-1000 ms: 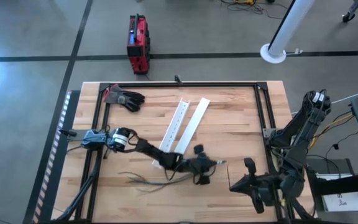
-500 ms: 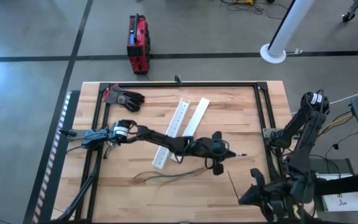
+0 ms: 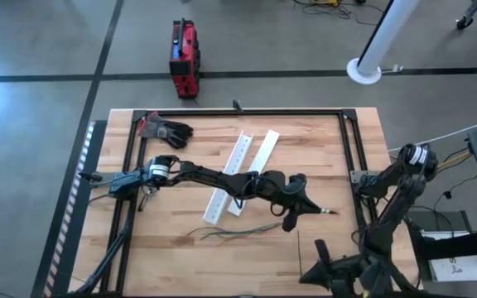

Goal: Ziptie cables
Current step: Wrap the cable wires with the black zip tie

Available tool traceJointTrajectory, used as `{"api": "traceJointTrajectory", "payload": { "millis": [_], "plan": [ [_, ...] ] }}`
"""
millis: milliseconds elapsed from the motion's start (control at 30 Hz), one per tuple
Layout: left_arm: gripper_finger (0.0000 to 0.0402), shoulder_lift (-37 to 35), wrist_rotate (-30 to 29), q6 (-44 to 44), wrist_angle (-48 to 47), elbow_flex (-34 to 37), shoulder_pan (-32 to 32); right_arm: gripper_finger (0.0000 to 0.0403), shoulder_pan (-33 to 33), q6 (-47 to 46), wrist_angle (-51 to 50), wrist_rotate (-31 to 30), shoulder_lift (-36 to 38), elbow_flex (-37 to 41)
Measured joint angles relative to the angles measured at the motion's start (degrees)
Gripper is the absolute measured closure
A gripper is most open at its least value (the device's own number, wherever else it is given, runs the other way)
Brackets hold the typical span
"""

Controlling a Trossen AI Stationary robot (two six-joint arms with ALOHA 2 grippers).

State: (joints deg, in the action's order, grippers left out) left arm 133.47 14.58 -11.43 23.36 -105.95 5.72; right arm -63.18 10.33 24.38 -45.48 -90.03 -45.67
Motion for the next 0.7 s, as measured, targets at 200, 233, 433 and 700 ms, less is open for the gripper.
{"api": "traceJointTrajectory", "payload": {
  "millis": [200, 233, 433, 700],
  "plan": [
    [0.0395, 0.0, 0.3, -1.8, 0.5, 1.0, 0.2, 0.0403, 1.0, -4.4, 9.1, 2.6, -4.0, 2.0],
    [0.0395, 0.0, 0.3, -2.4, 0.6, 1.2, 0.2, 0.0403, 1.2, -4.3, 11.0, 2.8, -4.7, 2.6],
    [0.0395, 2.0, 0.1, -3.8, 2.3, 1.9, 1.4, 0.0403, 3.6, -8.0, 22.7, 2.9, -9.6, 7.7],
    [0.0395, 7.4, -0.4, -7.7, 10.2, 2.0, 1.3, 0.0403, 7.1, -13.4, 31.2, 3.9, -16.2, 9.8]
  ]
}}
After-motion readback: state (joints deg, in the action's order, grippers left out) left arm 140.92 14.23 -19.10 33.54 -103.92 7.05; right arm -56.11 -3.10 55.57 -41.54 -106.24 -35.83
